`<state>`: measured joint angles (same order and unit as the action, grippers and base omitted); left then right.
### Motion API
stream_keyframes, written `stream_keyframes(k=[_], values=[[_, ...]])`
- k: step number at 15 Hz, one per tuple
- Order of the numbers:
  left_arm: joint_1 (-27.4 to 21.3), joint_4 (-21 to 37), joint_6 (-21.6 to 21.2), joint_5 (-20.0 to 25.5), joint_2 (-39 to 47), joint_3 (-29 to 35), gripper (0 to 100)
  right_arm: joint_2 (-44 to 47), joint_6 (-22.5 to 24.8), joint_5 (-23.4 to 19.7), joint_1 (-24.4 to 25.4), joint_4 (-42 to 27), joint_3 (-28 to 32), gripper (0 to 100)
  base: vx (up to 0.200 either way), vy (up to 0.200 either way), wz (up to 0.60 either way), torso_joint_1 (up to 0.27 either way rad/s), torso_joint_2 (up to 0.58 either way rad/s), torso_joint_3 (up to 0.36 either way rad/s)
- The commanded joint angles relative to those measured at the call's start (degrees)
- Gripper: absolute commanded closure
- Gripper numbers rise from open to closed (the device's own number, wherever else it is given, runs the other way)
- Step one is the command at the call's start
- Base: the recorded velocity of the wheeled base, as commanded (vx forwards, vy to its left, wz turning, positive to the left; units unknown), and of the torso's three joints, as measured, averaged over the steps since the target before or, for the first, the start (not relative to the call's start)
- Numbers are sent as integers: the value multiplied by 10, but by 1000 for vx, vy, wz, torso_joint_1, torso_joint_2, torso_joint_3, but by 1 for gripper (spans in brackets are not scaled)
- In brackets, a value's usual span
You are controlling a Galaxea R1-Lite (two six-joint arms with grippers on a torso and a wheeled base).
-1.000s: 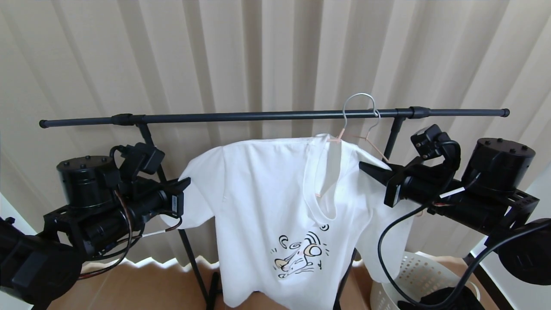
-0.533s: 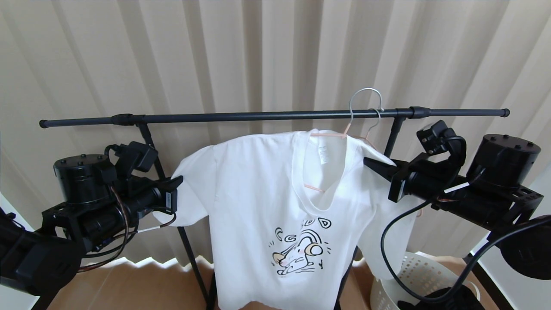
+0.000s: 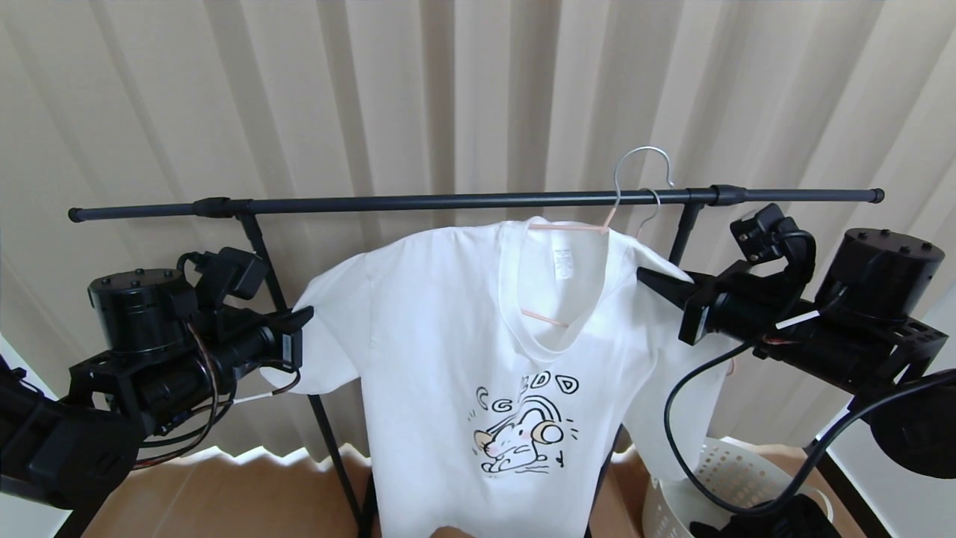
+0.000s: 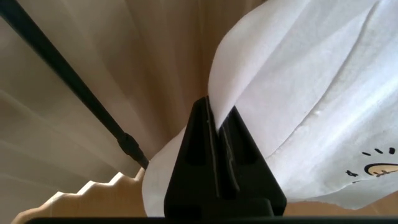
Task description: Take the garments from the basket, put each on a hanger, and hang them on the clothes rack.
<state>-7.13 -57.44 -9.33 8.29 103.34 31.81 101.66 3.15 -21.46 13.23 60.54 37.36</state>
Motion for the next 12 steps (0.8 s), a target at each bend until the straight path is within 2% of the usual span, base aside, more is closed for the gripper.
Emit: stream_keyframes(k=[1, 12], values=[[5, 0, 0, 1, 1, 2, 100, 0, 0, 0, -5, 0, 3, 100, 0, 0, 0, 0, 0, 0], [12, 0, 0, 4, 5, 4, 100, 0, -6, -1, -19, -1, 10, 100, 0, 0, 0, 0, 0, 0]])
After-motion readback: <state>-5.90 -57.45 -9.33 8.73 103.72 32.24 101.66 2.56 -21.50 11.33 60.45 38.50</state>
